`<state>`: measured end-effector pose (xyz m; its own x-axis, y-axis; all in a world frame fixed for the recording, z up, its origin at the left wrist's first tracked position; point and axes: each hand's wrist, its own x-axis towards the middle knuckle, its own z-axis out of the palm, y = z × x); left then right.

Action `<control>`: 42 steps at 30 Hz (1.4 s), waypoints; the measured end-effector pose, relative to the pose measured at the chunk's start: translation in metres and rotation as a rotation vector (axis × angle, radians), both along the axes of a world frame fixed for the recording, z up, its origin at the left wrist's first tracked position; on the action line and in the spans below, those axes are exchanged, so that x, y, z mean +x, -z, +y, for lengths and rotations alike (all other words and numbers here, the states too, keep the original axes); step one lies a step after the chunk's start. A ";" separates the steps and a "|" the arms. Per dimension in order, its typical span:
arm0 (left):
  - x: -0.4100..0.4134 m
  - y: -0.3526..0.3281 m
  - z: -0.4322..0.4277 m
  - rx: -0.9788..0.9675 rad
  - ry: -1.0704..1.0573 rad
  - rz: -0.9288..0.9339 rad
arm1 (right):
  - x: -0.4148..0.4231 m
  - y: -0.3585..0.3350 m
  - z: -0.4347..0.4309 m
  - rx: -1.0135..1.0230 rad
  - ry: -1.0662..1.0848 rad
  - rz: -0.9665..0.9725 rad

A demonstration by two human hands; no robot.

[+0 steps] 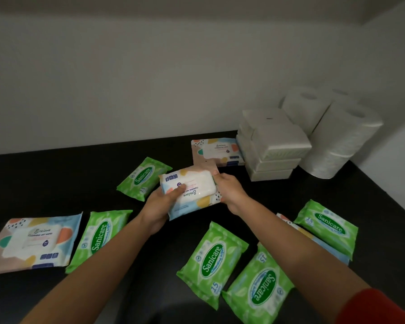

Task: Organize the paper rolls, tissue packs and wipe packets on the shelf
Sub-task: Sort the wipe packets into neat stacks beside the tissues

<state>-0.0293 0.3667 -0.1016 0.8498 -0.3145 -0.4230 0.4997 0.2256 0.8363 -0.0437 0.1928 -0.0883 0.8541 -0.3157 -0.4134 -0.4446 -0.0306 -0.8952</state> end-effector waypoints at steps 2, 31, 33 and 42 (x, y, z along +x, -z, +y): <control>0.003 -0.002 -0.011 0.016 -0.015 -0.033 | 0.001 0.000 -0.007 0.075 0.038 0.017; 0.133 -0.015 -0.121 0.387 -0.007 -0.049 | 0.053 0.019 -0.049 -1.082 -0.481 -0.102; 0.136 -0.015 -0.120 0.462 0.004 -0.079 | 0.054 0.019 -0.048 -1.095 -0.480 -0.097; 0.143 -0.014 -0.114 0.574 -0.021 -0.196 | 0.055 0.019 -0.044 -1.110 -0.459 -0.076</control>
